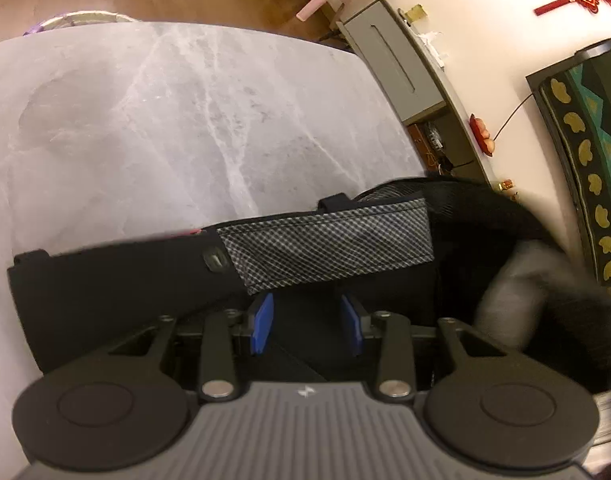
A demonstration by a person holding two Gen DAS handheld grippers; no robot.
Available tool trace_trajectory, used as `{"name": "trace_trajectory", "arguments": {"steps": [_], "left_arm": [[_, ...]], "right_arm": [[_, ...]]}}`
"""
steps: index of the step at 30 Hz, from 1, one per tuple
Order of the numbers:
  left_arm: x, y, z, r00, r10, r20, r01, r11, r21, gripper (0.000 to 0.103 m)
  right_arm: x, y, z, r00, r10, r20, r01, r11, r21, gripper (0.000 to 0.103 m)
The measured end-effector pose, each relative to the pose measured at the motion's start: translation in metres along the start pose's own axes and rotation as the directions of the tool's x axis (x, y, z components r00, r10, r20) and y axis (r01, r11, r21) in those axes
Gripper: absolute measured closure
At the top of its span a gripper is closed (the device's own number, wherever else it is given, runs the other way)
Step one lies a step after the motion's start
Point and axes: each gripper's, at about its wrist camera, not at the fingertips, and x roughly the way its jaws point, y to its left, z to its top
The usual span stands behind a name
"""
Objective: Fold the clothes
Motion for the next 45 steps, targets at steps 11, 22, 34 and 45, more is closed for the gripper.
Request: {"name": "trace_trajectory", "arguments": {"steps": [11,22,34,45], "left_arm": [[-0.004,-0.001,-0.001,1.0,0.012,-0.004,-0.012,1.0,0.012,0.064],[-0.019,-0.046,-0.021,0.998,-0.063,0.012,0.061,0.991,0.122,0.06],[0.015,-0.082,-0.051,0.998,-0.015,-0.061,0.031,0.962,0.272,0.052],[0.011,-0.103,-0.064,0.997,-0.033,-0.075,0.056,0.939,0.34,0.051]], "right_arm": [[-0.053,-0.071,0.033,0.988,-0.157,0.008,0.157,0.983,-0.1,0.035],[-0.099,-0.181,-0.078,0.973,-0.101,-0.207,0.164,0.934,0.317,0.02],[-0.107,-0.215,-0.274,0.945,0.032,-0.325,0.24,0.608,0.757,0.023],[-0.087,-0.317,-0.381,0.975,-0.026,-0.219,0.22,0.173,0.96,0.05]]}}
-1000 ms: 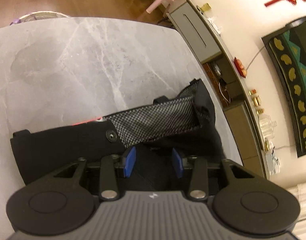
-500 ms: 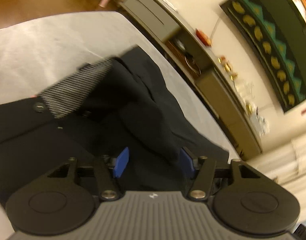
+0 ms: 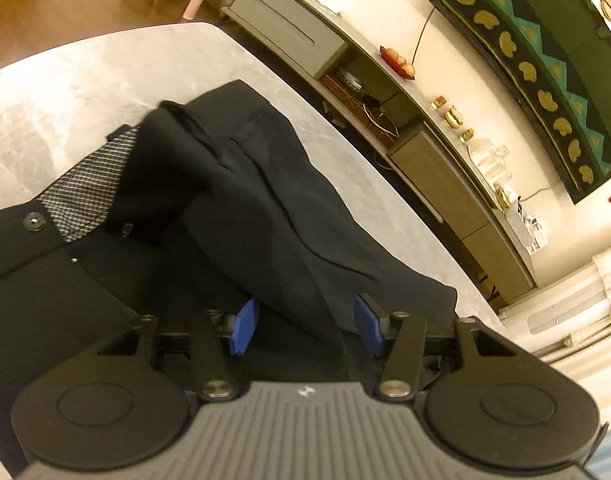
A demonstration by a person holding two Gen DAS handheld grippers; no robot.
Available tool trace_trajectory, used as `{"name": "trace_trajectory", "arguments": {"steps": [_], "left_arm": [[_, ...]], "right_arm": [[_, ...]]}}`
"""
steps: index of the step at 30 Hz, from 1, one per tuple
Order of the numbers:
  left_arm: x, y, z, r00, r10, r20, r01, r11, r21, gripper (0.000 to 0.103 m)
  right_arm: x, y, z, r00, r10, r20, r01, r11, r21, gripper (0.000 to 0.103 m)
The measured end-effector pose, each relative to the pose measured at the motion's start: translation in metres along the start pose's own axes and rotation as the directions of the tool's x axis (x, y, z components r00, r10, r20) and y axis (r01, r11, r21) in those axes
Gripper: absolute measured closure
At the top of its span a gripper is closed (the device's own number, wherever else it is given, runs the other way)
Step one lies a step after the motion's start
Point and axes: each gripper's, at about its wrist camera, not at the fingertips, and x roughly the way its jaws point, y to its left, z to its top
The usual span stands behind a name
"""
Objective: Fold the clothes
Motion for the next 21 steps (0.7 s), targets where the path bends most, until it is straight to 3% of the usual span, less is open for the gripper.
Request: {"name": "trace_trajectory", "arguments": {"steps": [1,2,5,10,13,15,16,18,19,20,21], "left_arm": [[0.002,-0.003,-0.001,1.0,0.007,-0.002,-0.007,1.0,0.008,0.051],[0.002,-0.005,-0.002,1.0,0.012,0.0,-0.012,1.0,0.017,0.051],[-0.001,-0.008,-0.004,1.0,0.02,0.01,-0.02,0.999,0.036,0.051],[-0.01,-0.002,-0.001,0.999,0.03,0.04,-0.03,1.0,-0.002,0.051],[-0.012,0.0,0.0,0.998,0.04,0.045,-0.039,0.999,-0.019,0.051],[-0.012,-0.002,-0.001,0.998,0.042,0.045,-0.041,0.999,-0.017,0.051],[-0.012,-0.002,-0.001,0.998,0.042,0.045,-0.042,0.999,-0.014,0.051],[-0.012,-0.003,-0.001,0.998,0.042,0.044,-0.042,0.999,-0.01,0.051],[-0.012,-0.004,0.0,0.998,0.041,0.043,-0.041,0.999,-0.009,0.051],[-0.011,-0.005,-0.001,0.999,0.036,0.04,-0.035,0.999,-0.008,0.051],[-0.011,-0.006,-0.001,0.999,0.029,0.036,-0.028,1.0,-0.006,0.051]], "right_arm": [[0.005,-0.004,0.005,1.0,0.013,0.001,-0.013,1.0,0.017,0.078],[0.005,-0.004,0.008,1.0,0.018,0.008,-0.019,1.0,0.017,0.098],[0.0,-0.003,0.015,0.999,0.022,0.033,-0.022,1.0,-0.01,0.101],[-0.058,0.018,-0.007,0.995,0.052,0.085,-0.033,0.978,-0.207,0.103],[-0.083,0.034,-0.028,0.998,0.015,0.057,0.01,0.911,-0.412,0.103],[-0.086,0.051,-0.04,0.997,-0.057,0.053,0.077,0.819,-0.568,0.103],[-0.087,0.058,-0.045,0.993,-0.103,0.064,0.121,0.759,-0.64,0.098],[-0.089,0.073,-0.048,0.978,-0.165,0.131,0.208,0.656,-0.725,0.073],[-0.091,0.083,-0.047,0.967,-0.177,0.183,0.253,0.61,-0.751,0.05],[-0.093,0.093,-0.048,0.957,-0.166,0.236,0.289,0.566,-0.772,0.038],[-0.093,0.104,-0.049,0.956,-0.138,0.258,0.291,0.528,-0.798,0.037]]}}
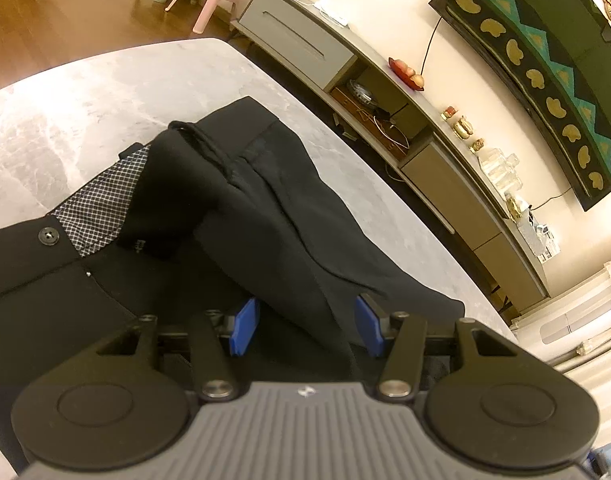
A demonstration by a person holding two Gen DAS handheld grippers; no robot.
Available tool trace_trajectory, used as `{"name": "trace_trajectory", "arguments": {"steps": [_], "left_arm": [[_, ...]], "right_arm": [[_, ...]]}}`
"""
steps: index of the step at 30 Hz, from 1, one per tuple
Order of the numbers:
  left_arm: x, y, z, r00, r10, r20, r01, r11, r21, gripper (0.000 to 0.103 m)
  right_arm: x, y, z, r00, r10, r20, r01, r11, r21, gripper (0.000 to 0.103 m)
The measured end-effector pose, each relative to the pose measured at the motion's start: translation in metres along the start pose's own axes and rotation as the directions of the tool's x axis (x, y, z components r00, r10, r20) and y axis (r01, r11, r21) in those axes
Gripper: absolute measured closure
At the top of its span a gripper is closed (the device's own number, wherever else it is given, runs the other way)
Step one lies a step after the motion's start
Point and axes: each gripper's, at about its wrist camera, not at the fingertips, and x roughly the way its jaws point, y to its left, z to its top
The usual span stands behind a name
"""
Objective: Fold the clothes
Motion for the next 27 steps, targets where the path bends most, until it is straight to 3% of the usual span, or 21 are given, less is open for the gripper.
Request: {"name": "trace_trajectory", "arguments": {"steps": [2,4,7,10,12,13,14,15,16,18,20,23,26,27], "left_arm": [[0.001,-0.005,-0.002,0.999,-0.034,-0.015,0.034,0.999,0.009,0.05],[0.003,-0.013,-0.006,0.998,-0.053,-0.029,0.054,0.998,0.04,0.049],[0.006,-0.021,-0.011,0.999,-0.032,-0.033,0.034,0.995,0.09,0.049],[0.01,-0.023,-0.013,0.999,-0.011,-0.037,0.015,0.995,0.103,0.049],[0.011,-0.021,-0.012,0.999,-0.013,-0.04,0.017,0.996,0.09,0.049],[0.01,-0.02,-0.011,0.999,-0.015,-0.038,0.018,0.996,0.084,0.049],[0.009,-0.02,-0.011,0.999,-0.016,-0.034,0.019,0.997,0.079,0.049],[0.007,-0.019,-0.01,0.999,-0.021,-0.029,0.023,0.997,0.071,0.049],[0.004,-0.018,-0.009,0.999,-0.028,-0.023,0.029,0.998,0.062,0.049],[0.0,-0.017,-0.007,0.999,-0.039,-0.015,0.04,0.998,0.049,0.049],[-0.003,-0.018,-0.006,0.999,-0.049,-0.011,0.05,0.998,0.044,0.049],[-0.002,-0.022,-0.009,0.999,-0.047,-0.016,0.048,0.997,0.057,0.049],[0.002,-0.026,-0.017,1.0,-0.016,-0.022,0.018,0.996,0.082,0.049],[0.002,-0.027,-0.021,1.0,-0.002,-0.023,0.004,0.996,0.091,0.049]], "right_arm": [[0.003,0.014,0.019,0.998,0.036,0.044,-0.032,0.995,-0.09,0.028],[0.022,0.031,0.036,0.988,0.151,0.021,-0.143,0.969,-0.202,0.018],[0.07,0.054,0.057,0.946,0.311,-0.089,-0.321,0.869,-0.377,0.015],[0.113,0.073,0.069,0.915,0.357,-0.191,-0.404,0.784,-0.47,0.021],[0.135,0.08,0.075,0.885,0.377,-0.274,-0.464,0.768,-0.442,0.038],[0.146,0.083,0.079,0.866,0.387,-0.316,-0.494,0.761,-0.421,0.076],[0.144,0.084,0.08,0.866,0.381,-0.325,-0.492,0.766,-0.414,0.103],[0.138,0.085,0.08,0.871,0.369,-0.324,-0.481,0.774,-0.412,0.103],[0.121,0.083,0.082,0.89,0.365,-0.275,-0.452,0.786,-0.421,0.103],[0.066,0.072,0.08,0.921,0.363,-0.143,-0.389,0.827,-0.406,0.103],[0.009,0.06,0.078,0.936,0.352,-0.009,-0.329,0.866,-0.376,0.103],[-0.086,0.061,0.041,0.913,0.401,0.076,-0.354,0.87,-0.343,0.103],[-0.139,0.082,-0.025,0.897,0.442,0.002,-0.417,0.849,-0.325,0.102],[-0.144,0.088,-0.047,0.903,0.43,-0.028,-0.415,0.85,-0.325,0.095]]}}
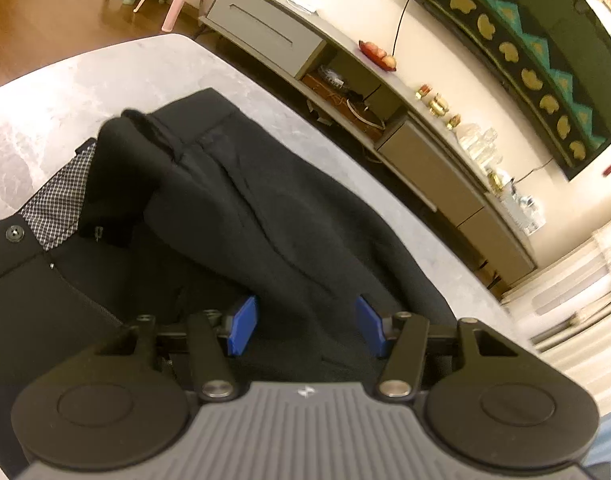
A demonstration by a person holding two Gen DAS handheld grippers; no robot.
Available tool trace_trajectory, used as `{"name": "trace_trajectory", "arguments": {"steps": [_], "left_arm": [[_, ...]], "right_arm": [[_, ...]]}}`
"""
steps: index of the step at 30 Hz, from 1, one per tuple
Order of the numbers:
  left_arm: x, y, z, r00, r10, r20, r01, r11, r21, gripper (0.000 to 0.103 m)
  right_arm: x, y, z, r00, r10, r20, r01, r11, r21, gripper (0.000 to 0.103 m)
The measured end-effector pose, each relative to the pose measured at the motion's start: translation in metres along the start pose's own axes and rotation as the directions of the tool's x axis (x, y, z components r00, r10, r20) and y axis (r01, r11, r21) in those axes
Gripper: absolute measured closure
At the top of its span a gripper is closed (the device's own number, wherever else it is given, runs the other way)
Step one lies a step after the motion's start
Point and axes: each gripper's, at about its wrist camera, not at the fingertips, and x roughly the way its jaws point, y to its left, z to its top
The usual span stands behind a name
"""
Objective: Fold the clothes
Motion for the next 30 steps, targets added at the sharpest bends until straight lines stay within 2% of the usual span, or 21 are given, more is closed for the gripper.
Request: {"name": "trace_trajectory", "arguments": {"steps": [1,2,4,6,8,10,11,14,15,16,17,20,22,23,24,25,26,30], "left_arm": [[-0.001,0.0,-0.003,1.0,0.008,-0.003,-0.008,1.0,0.003,0.049],[-0.003,0.001,-0.006,1.0,0.008,-0.006,-0.008,1.0,-0.003,0.049],[-0.009,0.002,-0.01,1.0,-0.005,-0.006,0.005,1.0,-0.025,0.049],[-0.017,0.004,-0.012,0.999,-0.038,-0.003,0.037,0.998,-0.054,0.049],[-0.021,0.006,-0.012,0.997,-0.073,-0.003,0.072,0.994,-0.085,0.048],[-0.019,0.005,-0.009,0.996,-0.09,-0.005,0.089,0.991,-0.097,0.047],[-0.016,0.004,-0.008,0.996,-0.089,-0.01,0.088,0.991,-0.096,0.047],[-0.008,0.004,-0.006,0.996,-0.079,-0.027,0.076,0.993,-0.09,0.047],[-0.005,0.004,-0.004,0.997,-0.076,-0.032,0.073,0.993,-0.091,0.047],[-0.003,0.003,-0.002,0.997,-0.076,-0.03,0.073,0.993,-0.089,0.047],[0.0,0.002,0.001,0.997,-0.076,-0.027,0.074,0.994,-0.085,0.047],[0.001,-0.002,0.005,0.998,-0.069,-0.01,0.068,0.996,-0.063,0.046],[0.0,-0.003,0.005,0.998,-0.062,-0.007,0.062,0.997,-0.047,0.046],[0.0,-0.003,0.004,0.998,-0.059,-0.007,0.059,0.997,-0.045,0.046],[-0.001,-0.002,0.004,0.998,-0.059,-0.005,0.058,0.997,-0.05,0.046],[-0.002,-0.001,0.005,0.998,-0.059,-0.004,0.059,0.997,-0.056,0.046],[-0.002,0.0,0.005,0.998,-0.059,-0.002,0.059,0.996,-0.063,0.046],[-0.007,0.001,0.006,0.997,-0.076,0.004,0.077,0.994,-0.075,0.046]], "right_arm": [[0.002,0.008,-0.014,1.0,-0.015,-0.025,0.015,1.0,0.004,0.064],[0.0,0.008,-0.024,0.998,-0.036,-0.043,0.039,0.998,0.049,0.047],[-0.004,0.002,-0.043,0.993,-0.08,-0.081,0.092,0.983,0.159,0.047],[-0.016,-0.025,-0.053,0.988,-0.141,-0.066,0.154,0.934,0.322,0.041],[-0.029,-0.052,-0.061,0.976,-0.213,-0.053,0.214,0.867,0.451,0.025],[-0.025,-0.093,-0.062,0.969,-0.243,-0.043,0.221,0.776,0.59,0.023],[-0.019,-0.114,-0.067,0.968,-0.249,-0.039,0.21,0.712,0.67,0.023],[0.0,-0.172,-0.087,0.964,-0.263,-0.036,0.162,0.476,0.865,0.024],[0.007,-0.186,-0.093,0.962,-0.267,-0.052,0.162,0.408,0.898,0.024],[0.016,-0.196,-0.094,0.963,-0.261,-0.064,0.161,0.37,0.915,0.024],[0.026,-0.201,-0.091,0.967,-0.248,-0.064,0.155,0.365,0.918,0.023],[0.068,-0.207,-0.067,0.969,-0.231,-0.089,0.18,0.409,0.895,0.014],[0.102,-0.21,-0.054,0.963,-0.205,-0.175,0.251,0.446,0.859,0.014],[0.118,-0.21,-0.051,0.954,-0.196,-0.227,0.294,0.463,0.836,0.021],[0.134,-0.211,-0.047,0.942,-0.188,-0.278,0.335,0.48,0.811,0.034],[0.146,-0.213,-0.047,0.931,-0.175,-0.321,0.365,0.499,0.786,0.08],[0.156,-0.214,-0.048,0.919,-0.161,-0.36,0.39,0.52,0.76,0.101],[0.1,-0.205,-0.056,0.883,-0.328,-0.336,0.465,0.513,0.721,0.103]]}}
